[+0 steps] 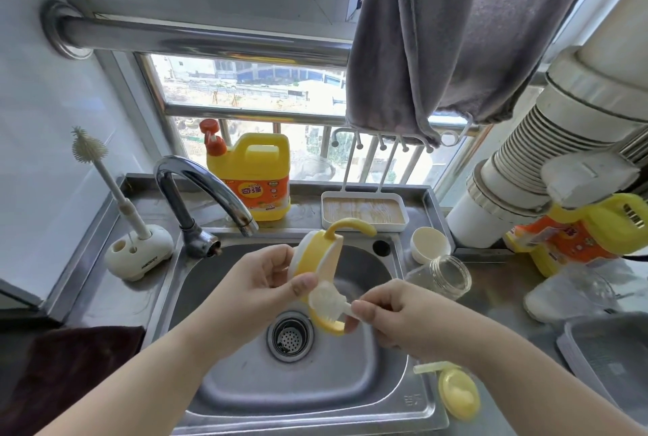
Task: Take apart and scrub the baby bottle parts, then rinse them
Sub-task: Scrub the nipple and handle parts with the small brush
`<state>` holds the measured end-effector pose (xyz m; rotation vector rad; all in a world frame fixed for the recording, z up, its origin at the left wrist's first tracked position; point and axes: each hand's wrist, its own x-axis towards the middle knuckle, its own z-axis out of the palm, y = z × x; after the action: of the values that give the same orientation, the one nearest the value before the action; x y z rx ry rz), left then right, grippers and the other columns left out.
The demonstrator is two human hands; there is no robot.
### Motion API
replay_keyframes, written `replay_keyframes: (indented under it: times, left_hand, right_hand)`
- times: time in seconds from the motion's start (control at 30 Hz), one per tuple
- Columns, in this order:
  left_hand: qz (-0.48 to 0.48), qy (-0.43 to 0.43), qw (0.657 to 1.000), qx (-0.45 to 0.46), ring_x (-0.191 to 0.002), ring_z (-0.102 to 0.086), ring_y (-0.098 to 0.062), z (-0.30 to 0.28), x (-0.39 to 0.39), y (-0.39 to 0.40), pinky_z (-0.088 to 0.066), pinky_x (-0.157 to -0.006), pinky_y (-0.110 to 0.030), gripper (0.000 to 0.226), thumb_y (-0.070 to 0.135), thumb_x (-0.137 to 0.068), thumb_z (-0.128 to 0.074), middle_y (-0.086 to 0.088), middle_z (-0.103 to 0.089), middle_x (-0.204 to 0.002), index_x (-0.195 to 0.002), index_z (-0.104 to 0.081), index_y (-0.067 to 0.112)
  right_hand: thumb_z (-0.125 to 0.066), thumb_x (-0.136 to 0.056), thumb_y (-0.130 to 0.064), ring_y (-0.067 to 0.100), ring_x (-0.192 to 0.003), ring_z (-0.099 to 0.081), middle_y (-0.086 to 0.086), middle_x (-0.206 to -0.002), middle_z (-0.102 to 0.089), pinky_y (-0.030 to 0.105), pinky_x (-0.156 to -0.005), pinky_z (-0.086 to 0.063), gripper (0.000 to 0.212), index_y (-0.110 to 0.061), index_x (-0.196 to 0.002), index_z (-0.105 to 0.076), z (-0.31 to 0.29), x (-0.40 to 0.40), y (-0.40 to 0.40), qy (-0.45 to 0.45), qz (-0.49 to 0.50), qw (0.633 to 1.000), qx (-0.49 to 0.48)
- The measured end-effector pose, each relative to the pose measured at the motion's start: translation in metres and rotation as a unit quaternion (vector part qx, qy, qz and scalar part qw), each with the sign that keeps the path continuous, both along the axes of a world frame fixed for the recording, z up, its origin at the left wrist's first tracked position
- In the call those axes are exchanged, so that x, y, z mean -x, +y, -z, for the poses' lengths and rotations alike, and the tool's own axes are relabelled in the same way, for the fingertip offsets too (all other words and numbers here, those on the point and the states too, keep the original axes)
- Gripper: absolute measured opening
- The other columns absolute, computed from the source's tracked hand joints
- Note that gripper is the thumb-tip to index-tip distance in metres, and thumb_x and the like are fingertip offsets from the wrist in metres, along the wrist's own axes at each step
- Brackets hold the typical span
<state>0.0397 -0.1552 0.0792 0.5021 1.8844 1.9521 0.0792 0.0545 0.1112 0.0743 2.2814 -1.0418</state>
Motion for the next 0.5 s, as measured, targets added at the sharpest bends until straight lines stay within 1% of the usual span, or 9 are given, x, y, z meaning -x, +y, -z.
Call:
replay_keyframes:
  times: [0.07,0.1,0.17,0.2,0.23,0.27,0.37,0.43,0.5]
  left_hand:
    - [0.004,-0.027,1.0,0.005,-0.066,-0.057,-0.004,0.001,0.001,0.0,-0.043,-0.062,-0.014,0.029,0.042,-0.07,-0.072,0.007,-0.063,-0.068,-0.076,-0.065,0.015]
    - [0.007,-0.044,0.999,0.006,-0.068,-0.057,-0.005,0.003,0.001,0.001,-0.044,-0.063,-0.015,0.028,0.037,-0.074,-0.071,0.005,-0.063,-0.07,-0.079,-0.065,0.011]
    - [0.011,-0.073,0.997,0.002,-0.075,-0.06,-0.009,0.004,0.004,0.002,-0.047,-0.068,-0.019,0.025,0.028,-0.078,-0.068,0.0,-0.067,-0.077,-0.086,-0.066,0.005]
    - [0.011,-0.08,0.997,-0.001,-0.079,-0.062,-0.011,0.004,0.005,0.001,-0.049,-0.071,-0.021,0.026,0.027,-0.078,-0.068,-0.003,-0.069,-0.081,-0.089,-0.068,0.004]
    - [0.009,-0.079,0.997,-0.005,-0.081,-0.063,-0.012,0.002,0.006,0.001,-0.05,-0.073,-0.023,0.027,0.03,-0.077,-0.071,-0.005,-0.069,-0.083,-0.09,-0.068,0.006]
    - [0.006,-0.071,0.997,-0.008,-0.081,-0.063,-0.013,0.0,0.006,0.002,-0.05,-0.073,-0.023,0.029,0.034,-0.074,-0.072,-0.005,-0.069,-0.083,-0.087,-0.069,0.008]
    - [-0.01,-0.028,1.0,-0.003,-0.072,-0.061,-0.008,-0.002,0.006,0.002,-0.047,-0.066,-0.017,0.033,0.042,-0.066,-0.074,0.001,-0.067,-0.075,-0.08,-0.067,0.013]
    - [-0.017,-0.013,1.0,-0.007,-0.071,-0.063,-0.007,-0.001,0.003,0.003,-0.047,-0.064,-0.016,0.042,0.048,-0.063,-0.079,0.003,-0.068,-0.075,-0.082,-0.067,0.012]
    - [-0.017,0.005,1.0,0.0,-0.073,-0.065,-0.007,0.001,0.0,0.004,-0.048,-0.065,-0.016,0.041,0.041,-0.07,-0.078,0.004,-0.07,-0.078,-0.087,-0.065,0.006]
  right_hand:
    - [-0.04,-0.098,-0.04,0.012,-0.063,-0.055,-0.006,-0.068,-0.057,0.027,-0.056,-0.038,0.03,-0.022,-0.097,-0.064,-0.001,0.003,0.001,0.167,-0.066,0.968,-0.177]
    - [-0.039,-0.098,-0.04,0.016,-0.072,-0.059,-0.004,-0.077,-0.059,0.028,-0.058,-0.039,0.029,-0.023,-0.096,-0.062,0.001,0.005,0.005,0.265,-0.088,0.917,-0.286]
    - [-0.043,-0.094,-0.036,0.02,-0.06,-0.058,-0.002,-0.069,-0.055,0.026,-0.047,-0.035,0.025,-0.023,-0.086,-0.063,0.003,0.008,0.01,0.397,-0.113,0.812,-0.413]
    - [-0.044,-0.091,-0.035,0.019,-0.052,-0.056,-0.002,-0.063,-0.053,0.024,-0.042,-0.031,0.025,-0.022,-0.082,-0.065,0.001,0.008,0.01,0.431,-0.109,0.793,-0.416]
    - [-0.042,-0.09,-0.036,0.019,-0.051,-0.055,-0.003,-0.061,-0.053,0.023,-0.042,-0.03,0.028,-0.023,-0.082,-0.065,0.001,0.007,0.008,0.437,-0.094,0.798,-0.404]
    - [-0.037,-0.093,-0.039,0.019,-0.055,-0.057,-0.003,-0.064,-0.054,0.024,-0.046,-0.032,0.032,-0.025,-0.083,-0.064,0.001,0.007,0.005,0.408,-0.071,0.83,-0.374]
    - [-0.036,-0.098,-0.039,0.011,-0.056,-0.047,-0.007,-0.059,-0.047,0.025,-0.051,-0.036,0.034,-0.022,-0.079,-0.058,0.008,0.0,-0.001,0.206,-0.011,0.964,-0.17]
    - [-0.041,-0.098,-0.035,0.009,-0.046,-0.036,-0.008,-0.052,-0.04,0.019,-0.044,-0.03,0.033,-0.019,-0.083,-0.065,0.007,-0.005,-0.005,0.099,-0.005,0.993,-0.065]
    - [-0.039,-0.1,-0.034,0.01,-0.042,-0.031,-0.005,-0.051,-0.037,0.019,-0.041,-0.027,0.035,-0.013,-0.089,-0.066,0.003,-0.008,-0.007,0.005,0.027,0.999,0.045]
